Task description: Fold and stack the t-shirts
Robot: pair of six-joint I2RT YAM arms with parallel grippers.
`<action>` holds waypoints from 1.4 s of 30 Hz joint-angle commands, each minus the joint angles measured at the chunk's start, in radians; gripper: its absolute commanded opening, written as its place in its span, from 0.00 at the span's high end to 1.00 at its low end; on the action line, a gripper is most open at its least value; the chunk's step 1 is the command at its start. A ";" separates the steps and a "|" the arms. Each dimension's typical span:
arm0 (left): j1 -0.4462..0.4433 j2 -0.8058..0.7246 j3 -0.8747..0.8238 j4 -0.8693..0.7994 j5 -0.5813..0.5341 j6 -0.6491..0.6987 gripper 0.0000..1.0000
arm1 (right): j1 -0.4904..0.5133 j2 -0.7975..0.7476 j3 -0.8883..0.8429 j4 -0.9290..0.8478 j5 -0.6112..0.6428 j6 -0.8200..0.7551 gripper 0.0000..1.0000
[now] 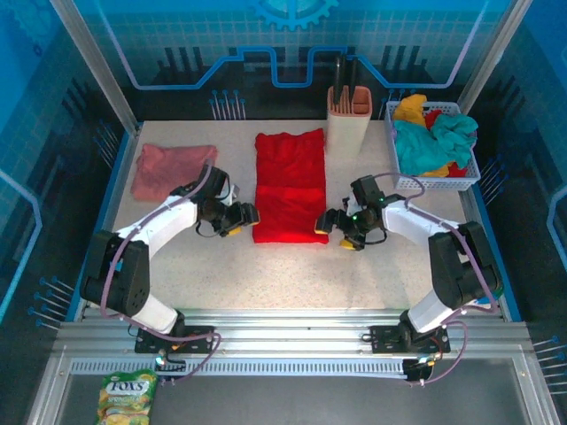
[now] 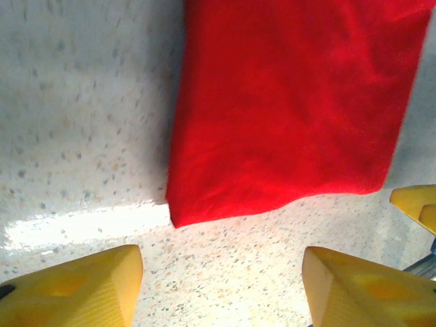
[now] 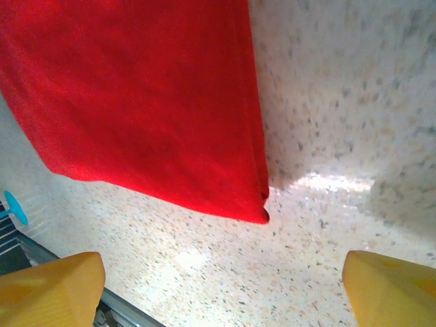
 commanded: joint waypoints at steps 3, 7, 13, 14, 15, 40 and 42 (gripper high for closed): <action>-0.012 0.045 -0.103 0.218 0.078 -0.060 0.43 | 0.020 0.036 -0.057 0.154 -0.021 0.040 0.18; -0.017 0.115 -0.125 0.302 0.082 -0.062 0.46 | 0.020 0.070 -0.075 0.238 -0.032 0.055 0.22; -0.028 0.191 -0.106 0.356 0.091 -0.074 0.50 | 0.022 0.137 -0.046 0.292 -0.041 0.059 0.29; -0.029 0.195 -0.106 0.361 0.090 -0.076 0.52 | 0.022 0.146 -0.042 0.300 -0.039 0.060 0.30; -0.029 0.201 -0.106 0.364 0.086 -0.078 0.54 | 0.022 0.157 -0.037 0.305 -0.035 0.061 0.32; -0.042 0.253 -0.073 0.429 0.164 -0.159 0.64 | 0.034 0.215 0.058 0.308 -0.043 0.047 0.46; -0.042 0.253 -0.073 0.429 0.158 -0.161 0.67 | 0.034 0.213 0.059 0.303 -0.040 0.044 0.48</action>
